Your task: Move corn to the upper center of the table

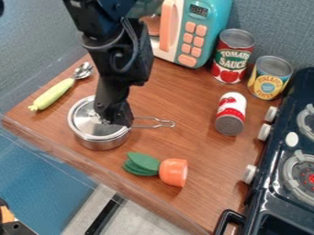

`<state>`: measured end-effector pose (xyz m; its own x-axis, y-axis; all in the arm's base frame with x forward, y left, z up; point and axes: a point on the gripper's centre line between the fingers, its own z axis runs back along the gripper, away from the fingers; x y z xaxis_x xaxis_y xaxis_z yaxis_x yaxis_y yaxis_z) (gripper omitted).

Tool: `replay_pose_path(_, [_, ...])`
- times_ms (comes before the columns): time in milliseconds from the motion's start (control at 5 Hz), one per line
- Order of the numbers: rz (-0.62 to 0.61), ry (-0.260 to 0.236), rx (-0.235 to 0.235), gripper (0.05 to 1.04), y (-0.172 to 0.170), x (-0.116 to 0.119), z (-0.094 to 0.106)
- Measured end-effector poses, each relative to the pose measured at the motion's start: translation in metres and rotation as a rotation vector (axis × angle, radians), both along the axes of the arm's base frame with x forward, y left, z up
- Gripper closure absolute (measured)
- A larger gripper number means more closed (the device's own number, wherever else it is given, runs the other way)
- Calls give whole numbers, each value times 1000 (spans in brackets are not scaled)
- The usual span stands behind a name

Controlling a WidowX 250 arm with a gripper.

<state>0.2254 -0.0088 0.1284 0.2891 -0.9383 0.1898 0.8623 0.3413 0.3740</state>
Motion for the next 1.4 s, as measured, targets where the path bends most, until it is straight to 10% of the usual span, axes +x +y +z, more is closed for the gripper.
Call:
replay_pose_path(400, [135,34,-65,83,19,-2,5])
replay_pose_path(1000, [782,112,-301,84,128,44,-14])
replay_pose_path(1400, [1129,73,-285,84,169,53,-36])
